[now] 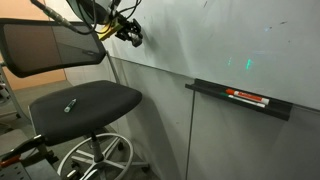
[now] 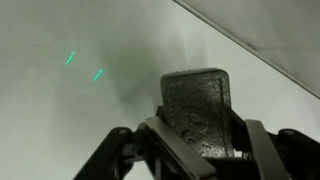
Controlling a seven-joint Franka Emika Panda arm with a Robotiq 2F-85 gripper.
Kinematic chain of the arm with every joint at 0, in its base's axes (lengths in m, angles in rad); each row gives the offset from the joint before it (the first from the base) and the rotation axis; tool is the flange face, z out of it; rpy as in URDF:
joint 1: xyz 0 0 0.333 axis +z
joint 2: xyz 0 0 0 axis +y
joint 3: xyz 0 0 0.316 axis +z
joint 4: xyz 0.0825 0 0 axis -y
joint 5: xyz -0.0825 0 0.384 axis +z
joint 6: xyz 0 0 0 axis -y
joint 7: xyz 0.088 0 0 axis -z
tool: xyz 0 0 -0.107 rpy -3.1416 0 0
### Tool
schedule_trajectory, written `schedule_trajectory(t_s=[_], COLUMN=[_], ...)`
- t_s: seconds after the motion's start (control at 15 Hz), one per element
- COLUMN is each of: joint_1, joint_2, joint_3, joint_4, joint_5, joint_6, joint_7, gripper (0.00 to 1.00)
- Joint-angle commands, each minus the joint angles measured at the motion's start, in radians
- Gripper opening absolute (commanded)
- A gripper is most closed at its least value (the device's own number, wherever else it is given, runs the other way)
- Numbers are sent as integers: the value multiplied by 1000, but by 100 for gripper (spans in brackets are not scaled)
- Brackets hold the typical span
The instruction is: Use the eraser from the seat to wipe the whiteboard.
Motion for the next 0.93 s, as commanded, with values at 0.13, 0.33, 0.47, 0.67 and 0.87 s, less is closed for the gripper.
schedule_trajectory(t_s=[0.13,0.33,0.47,0.67,0.87], joint_1=[11,8,5,0,-5], joint_2=[48,48,47,49,53], joint_3=[-8,-11,-15,-19,-25], joint_4=[102,126,135,134,142], joint_5=[-74,-94,-96,-93,-94], joint_6=[-70,-97,-106,-112,-125], joint_7=[16,6,-2,-13,-14], gripper=[33,33,33,33,33])
